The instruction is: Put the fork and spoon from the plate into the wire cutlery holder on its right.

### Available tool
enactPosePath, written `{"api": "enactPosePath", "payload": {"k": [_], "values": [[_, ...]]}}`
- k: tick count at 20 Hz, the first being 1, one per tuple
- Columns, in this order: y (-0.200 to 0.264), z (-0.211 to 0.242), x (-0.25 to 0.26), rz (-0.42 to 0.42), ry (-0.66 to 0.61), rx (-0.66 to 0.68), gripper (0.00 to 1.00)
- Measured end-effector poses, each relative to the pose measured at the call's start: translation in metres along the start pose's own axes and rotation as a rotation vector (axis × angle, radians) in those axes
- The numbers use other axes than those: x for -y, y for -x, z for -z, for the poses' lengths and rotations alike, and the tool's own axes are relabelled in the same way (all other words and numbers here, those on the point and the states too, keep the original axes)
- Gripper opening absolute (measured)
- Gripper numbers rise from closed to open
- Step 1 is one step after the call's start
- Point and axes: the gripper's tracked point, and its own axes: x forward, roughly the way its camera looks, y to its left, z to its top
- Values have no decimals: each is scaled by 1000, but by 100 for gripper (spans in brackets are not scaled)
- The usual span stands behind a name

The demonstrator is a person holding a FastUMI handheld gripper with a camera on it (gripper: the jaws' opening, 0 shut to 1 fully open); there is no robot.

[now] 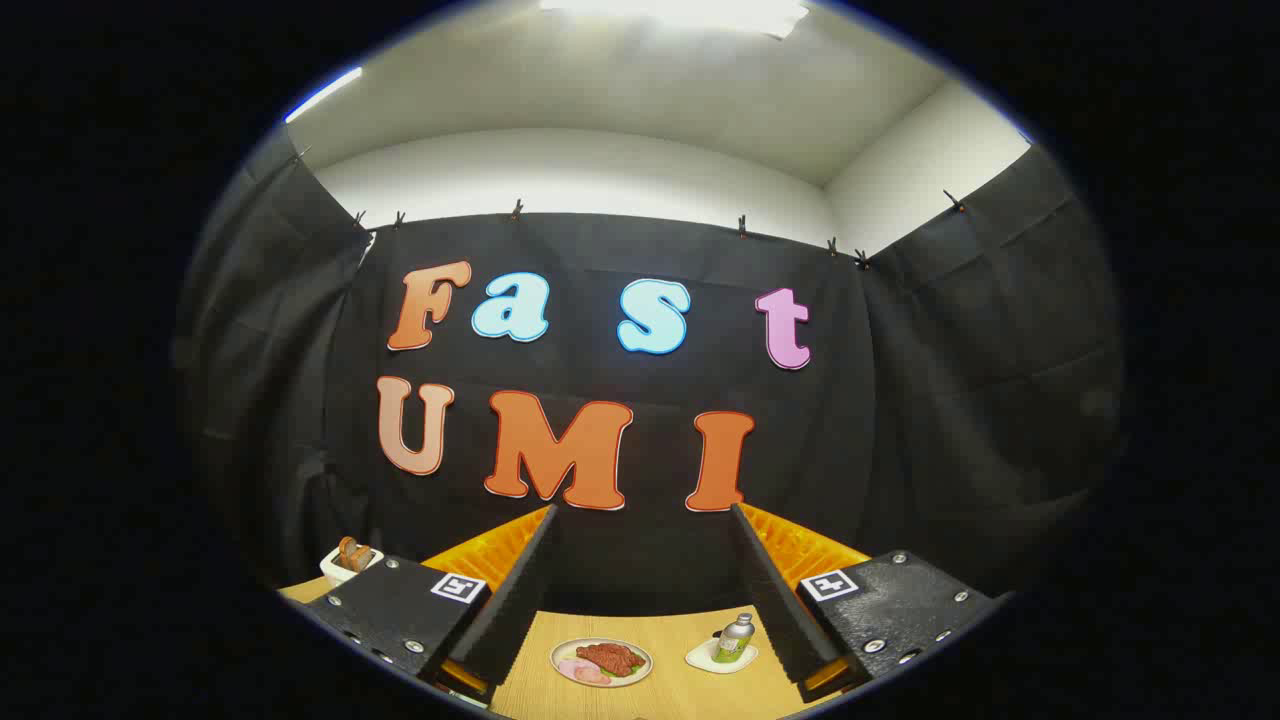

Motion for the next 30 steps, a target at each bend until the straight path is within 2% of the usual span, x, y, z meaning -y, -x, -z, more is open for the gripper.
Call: {"api": "enactPosePath", "payload": {"k": [21,26,30], "values": [[-4,-4,2,18,-7,3,98],[-5,5,-1,0,-9,-24,99],[0,25,-26,-42,-43,-81,98]]}}
